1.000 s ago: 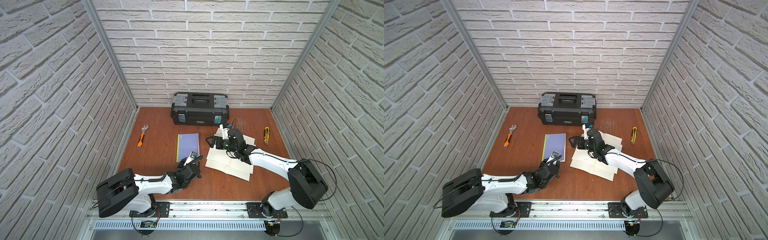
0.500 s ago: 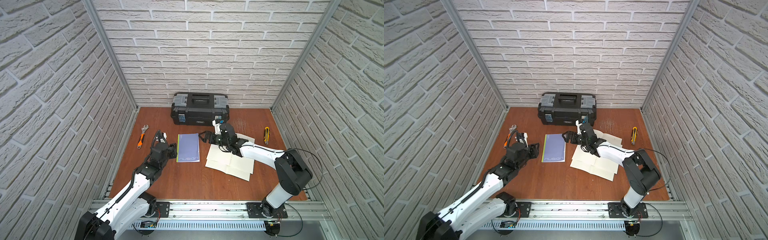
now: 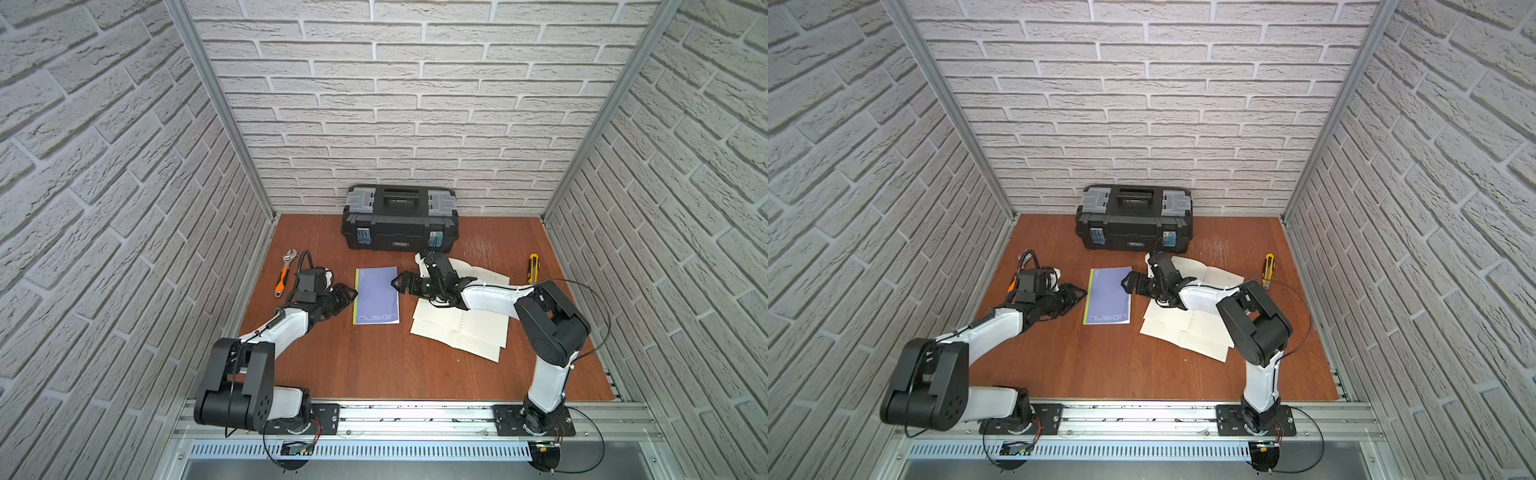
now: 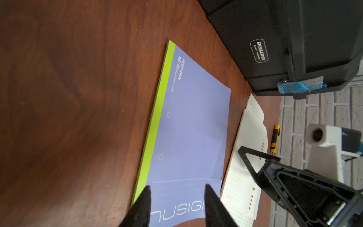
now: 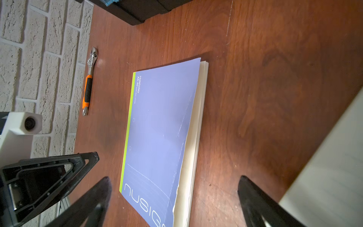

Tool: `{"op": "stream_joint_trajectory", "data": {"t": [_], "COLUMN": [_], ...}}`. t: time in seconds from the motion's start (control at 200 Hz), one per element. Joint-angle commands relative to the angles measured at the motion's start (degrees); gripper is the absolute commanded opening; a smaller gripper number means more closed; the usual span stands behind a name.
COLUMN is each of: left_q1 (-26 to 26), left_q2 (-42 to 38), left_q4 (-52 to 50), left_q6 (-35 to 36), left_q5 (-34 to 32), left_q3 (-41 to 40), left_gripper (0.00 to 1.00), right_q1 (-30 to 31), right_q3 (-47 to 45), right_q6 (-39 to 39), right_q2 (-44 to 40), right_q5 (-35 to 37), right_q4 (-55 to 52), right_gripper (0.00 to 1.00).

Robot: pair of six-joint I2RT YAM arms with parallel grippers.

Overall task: Close the notebook
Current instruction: Move the notebook to the center of the board.

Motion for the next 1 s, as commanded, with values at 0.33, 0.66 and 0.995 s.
{"op": "stream_joint_trajectory", "data": {"t": [0.33,0.66,0.995], "left_q1": [1.09,1.16,2.35], "left_q2": [7.89,13.79,14.27], "left_q4": [4.38,9.73,11.34], "left_q6": [1.62,-0.01,-1.06], "left_q5": [-0.66,-0.09,-2.63], "left_q3": [3.42,3.09,1.46], "left_gripper": [0.45,0.45,0.45], "right_q1": [3.51,3.7,4.7], "right_q3": [5.48,5.55,11.39], "right_q6": [1.81,2.15,2.26], "right_q2": [6.86,8.77,14.09], "right_q5": [-2.12,-3.01,-6.05], "right_q4": [1.23,2.25,5.31], "right_gripper": [0.99,0.99,0.99]}}
